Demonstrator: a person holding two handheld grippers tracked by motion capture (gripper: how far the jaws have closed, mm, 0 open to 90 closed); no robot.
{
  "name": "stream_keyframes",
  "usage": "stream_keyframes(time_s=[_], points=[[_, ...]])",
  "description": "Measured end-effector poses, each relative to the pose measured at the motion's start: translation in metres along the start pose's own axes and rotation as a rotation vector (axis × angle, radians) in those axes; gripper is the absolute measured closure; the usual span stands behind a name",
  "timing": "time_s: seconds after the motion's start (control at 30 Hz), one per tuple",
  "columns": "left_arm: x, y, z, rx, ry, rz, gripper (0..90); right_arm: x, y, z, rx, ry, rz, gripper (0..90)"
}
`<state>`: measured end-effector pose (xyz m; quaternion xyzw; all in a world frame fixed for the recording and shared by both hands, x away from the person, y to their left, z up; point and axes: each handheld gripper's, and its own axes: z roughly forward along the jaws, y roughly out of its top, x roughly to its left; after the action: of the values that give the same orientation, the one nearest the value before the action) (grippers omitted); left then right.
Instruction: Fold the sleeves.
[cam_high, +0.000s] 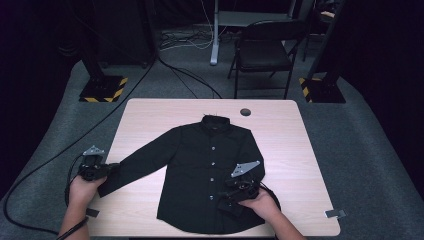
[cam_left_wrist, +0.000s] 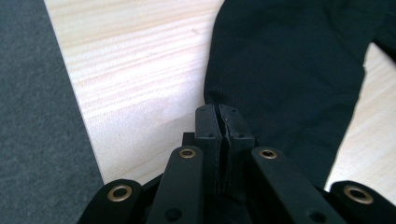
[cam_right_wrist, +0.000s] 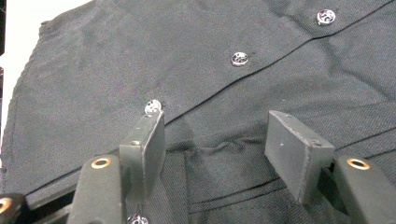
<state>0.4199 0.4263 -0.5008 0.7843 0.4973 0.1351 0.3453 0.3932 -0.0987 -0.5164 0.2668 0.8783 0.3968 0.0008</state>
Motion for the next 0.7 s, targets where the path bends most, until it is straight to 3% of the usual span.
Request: stream_keyframes(time_s=[0.17,0.57,0.7], points=[[-0.007,0.004,-0.006,-0.007,-0.003,0.058,86.0,0.0,0.0,0.0,-0.001,-0.002,-0.001,37.7],[-0.015,0.013,-0.018,-0.068,-0.025,0.086,86.1,-0.001,0.0,0.0,-0.003,-0.002,-0.002,37.7],[-0.019,0.015,-0.02,-0.088,-0.05,0.095,86.2,-0.001,0.0,0.0,-0.003,-0.001,-0.002,37.8]])
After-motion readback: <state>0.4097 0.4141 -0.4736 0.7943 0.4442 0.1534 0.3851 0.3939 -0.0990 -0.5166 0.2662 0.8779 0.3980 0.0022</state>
